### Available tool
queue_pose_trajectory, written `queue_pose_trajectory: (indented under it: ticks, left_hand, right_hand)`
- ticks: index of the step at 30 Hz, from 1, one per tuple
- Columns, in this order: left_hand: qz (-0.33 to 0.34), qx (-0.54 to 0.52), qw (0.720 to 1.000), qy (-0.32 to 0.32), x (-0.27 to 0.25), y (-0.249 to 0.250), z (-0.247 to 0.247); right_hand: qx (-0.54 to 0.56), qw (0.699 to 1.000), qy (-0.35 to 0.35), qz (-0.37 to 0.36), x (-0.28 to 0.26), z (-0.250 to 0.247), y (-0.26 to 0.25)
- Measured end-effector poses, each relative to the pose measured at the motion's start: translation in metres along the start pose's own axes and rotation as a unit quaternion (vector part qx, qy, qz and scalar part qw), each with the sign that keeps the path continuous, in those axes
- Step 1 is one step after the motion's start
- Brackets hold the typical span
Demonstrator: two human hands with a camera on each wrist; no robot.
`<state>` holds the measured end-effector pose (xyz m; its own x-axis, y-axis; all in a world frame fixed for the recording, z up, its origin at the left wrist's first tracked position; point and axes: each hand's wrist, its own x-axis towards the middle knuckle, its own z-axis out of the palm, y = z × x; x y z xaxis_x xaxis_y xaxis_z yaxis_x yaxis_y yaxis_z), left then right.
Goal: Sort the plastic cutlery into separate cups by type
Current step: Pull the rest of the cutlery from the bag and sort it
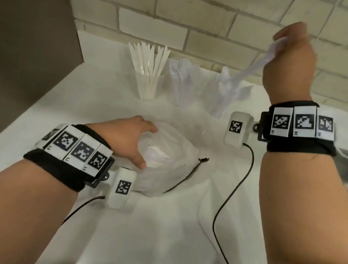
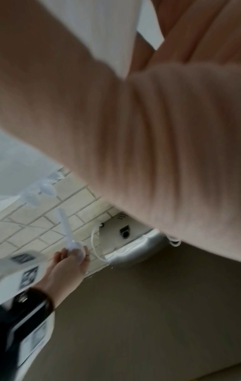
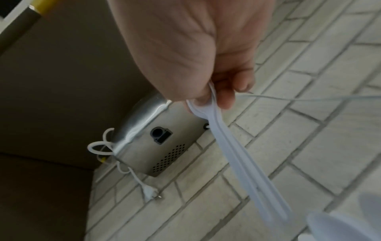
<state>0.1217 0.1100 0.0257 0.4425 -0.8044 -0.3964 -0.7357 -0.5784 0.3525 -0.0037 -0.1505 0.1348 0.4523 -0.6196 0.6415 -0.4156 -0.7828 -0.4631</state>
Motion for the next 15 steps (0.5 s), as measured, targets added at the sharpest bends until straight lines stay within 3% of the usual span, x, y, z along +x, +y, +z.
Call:
queue_pose_trajectory:
  ticks: [2, 4, 9, 12, 15]
  left_hand:
    - [0.013, 0.014, 1.000, -0.011, 0.007, 0.008, 0.005]
    - [0.026, 0.031, 0.999, -0.016, 0.011, 0.015, 0.009]
    - [0.029, 0.032, 0.999, -0.024, 0.017, 0.020, 0.014]
    - [0.025, 0.023, 0.999, -0.026, 0.017, 0.016, 0.015]
    - [0.022, 0.016, 0.999, -0.027, 0.016, 0.014, 0.014]
  right_hand:
    - [-0.025, 0.999, 0.029, -0.013, 0.011, 0.003, 0.002]
    - [-0.053, 0.998, 0.016, -0.009, 0.019, 0.014, 0.006]
    - [-0.142, 0.985, -0.097, 0.027, 0.017, 0.059, 0.031]
    - [-0.246, 0.947, -0.203, 0.045, -0.001, 0.088, 0.047]
    - [-0.290, 0.927, -0.236, 0.043, -0.011, 0.102, 0.055]
